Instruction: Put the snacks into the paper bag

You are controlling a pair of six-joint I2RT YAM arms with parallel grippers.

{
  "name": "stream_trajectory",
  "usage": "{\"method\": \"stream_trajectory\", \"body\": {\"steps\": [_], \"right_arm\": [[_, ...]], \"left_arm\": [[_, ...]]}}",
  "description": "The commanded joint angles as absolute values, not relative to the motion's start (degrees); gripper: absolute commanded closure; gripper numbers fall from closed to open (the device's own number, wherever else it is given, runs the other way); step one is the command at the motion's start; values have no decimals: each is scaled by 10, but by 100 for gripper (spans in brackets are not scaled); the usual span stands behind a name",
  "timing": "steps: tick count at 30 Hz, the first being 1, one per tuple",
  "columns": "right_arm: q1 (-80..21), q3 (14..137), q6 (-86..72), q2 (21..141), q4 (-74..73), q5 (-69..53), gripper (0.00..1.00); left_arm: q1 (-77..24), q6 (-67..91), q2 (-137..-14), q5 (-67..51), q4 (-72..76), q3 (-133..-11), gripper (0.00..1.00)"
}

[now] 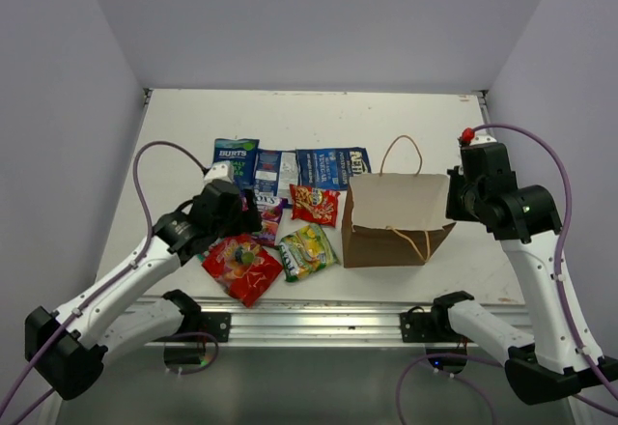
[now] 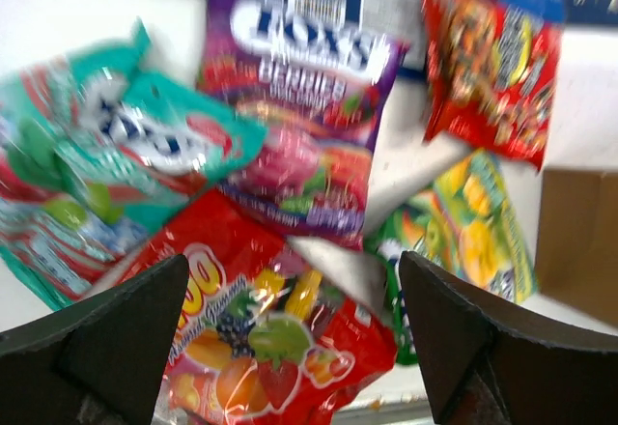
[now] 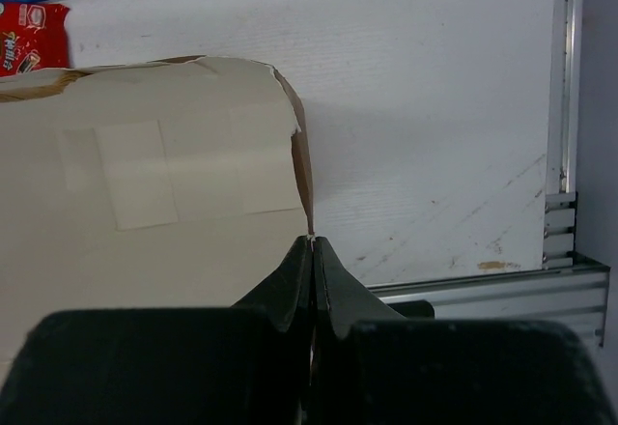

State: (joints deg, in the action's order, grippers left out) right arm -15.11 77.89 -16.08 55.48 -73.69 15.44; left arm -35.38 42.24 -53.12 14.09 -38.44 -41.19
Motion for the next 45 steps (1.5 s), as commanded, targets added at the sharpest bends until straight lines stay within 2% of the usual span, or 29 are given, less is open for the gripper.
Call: {"method": "stream_trajectory", "body": {"steps": [1, 4, 8, 11, 17, 22, 32, 33, 34, 35, 36, 37, 43, 45], "right_arm": [[-153, 789, -168, 551, -729, 145, 100], [-153, 786, -171, 551, -722, 138, 100], [-153, 788, -170, 551, -720, 131, 100], [-153, 790, -170, 549, -715, 124, 100], [-154, 794, -174, 548, -710, 110, 100], [-153, 797, -172, 551, -717, 115, 100], [-153, 813, -178, 559, -716, 123, 100], [-154, 816, -180, 562, -717, 123, 100], [-153, 816, -180, 561, -714, 123, 100], [-153, 816, -181, 562, -712, 123, 100], [-153, 816, -182, 564, -710, 122, 100], [-153, 816, -182, 565, -708, 121, 100], [-154, 812, -187, 580, -689, 112, 100], [-153, 815, -187, 584, -686, 109, 100]], "left_arm": [[-356, 391, -562, 242, -347, -489, 5], [-344, 331, -637, 289, -304, -523, 3], [-196, 294, -732, 239, -216, -545, 3], [-155, 255, -816, 233, -186, -599, 3], [-142, 202, -935, 216, -122, -677, 2], [-133, 197, -1024, 224, -128, -721, 1], [-129, 221, -1121, 254, -168, -715, 2], [-129, 221, -1125, 254, -168, -714, 5], [-129, 220, -1130, 253, -168, -710, 19], [-129, 220, -1135, 257, -168, -708, 66], [-129, 221, -1132, 257, -168, -706, 66], [-129, 226, -1129, 265, -167, -701, 100], [-131, 200, -1057, 244, -161, -688, 100], [-132, 196, -986, 168, -157, -686, 100]]}}
